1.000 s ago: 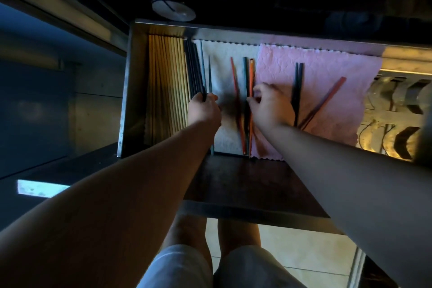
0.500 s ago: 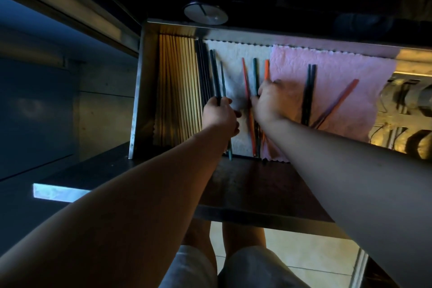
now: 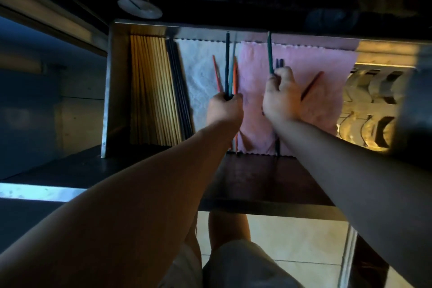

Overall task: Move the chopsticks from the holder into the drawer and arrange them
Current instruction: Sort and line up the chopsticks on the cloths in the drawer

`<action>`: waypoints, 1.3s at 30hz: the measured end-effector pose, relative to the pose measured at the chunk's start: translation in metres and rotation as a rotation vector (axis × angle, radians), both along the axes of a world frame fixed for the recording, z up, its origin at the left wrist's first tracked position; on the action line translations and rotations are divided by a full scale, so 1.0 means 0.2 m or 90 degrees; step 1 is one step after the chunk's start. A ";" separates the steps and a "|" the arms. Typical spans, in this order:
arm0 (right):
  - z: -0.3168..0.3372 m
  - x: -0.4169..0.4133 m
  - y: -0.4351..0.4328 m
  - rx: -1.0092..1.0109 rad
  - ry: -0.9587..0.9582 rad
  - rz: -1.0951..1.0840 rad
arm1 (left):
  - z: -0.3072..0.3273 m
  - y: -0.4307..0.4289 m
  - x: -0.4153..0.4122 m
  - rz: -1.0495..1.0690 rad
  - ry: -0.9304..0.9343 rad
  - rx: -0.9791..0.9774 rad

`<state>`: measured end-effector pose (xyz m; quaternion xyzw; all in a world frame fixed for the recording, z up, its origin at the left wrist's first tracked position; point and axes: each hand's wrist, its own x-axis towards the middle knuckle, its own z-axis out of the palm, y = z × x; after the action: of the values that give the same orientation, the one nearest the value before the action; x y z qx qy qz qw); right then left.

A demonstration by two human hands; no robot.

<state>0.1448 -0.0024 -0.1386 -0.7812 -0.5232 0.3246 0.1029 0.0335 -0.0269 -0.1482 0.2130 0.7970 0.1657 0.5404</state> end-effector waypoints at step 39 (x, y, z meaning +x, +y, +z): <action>-0.05 0.30 -0.05 -0.177 -0.040 -0.077 | -0.09 -0.01 0.32 -0.127 0.079 -0.021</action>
<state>0.2047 -0.0121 -0.1480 -0.8278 -0.4283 0.3624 -0.0036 0.0967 -0.0282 -0.1664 0.2922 0.8065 0.0849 0.5070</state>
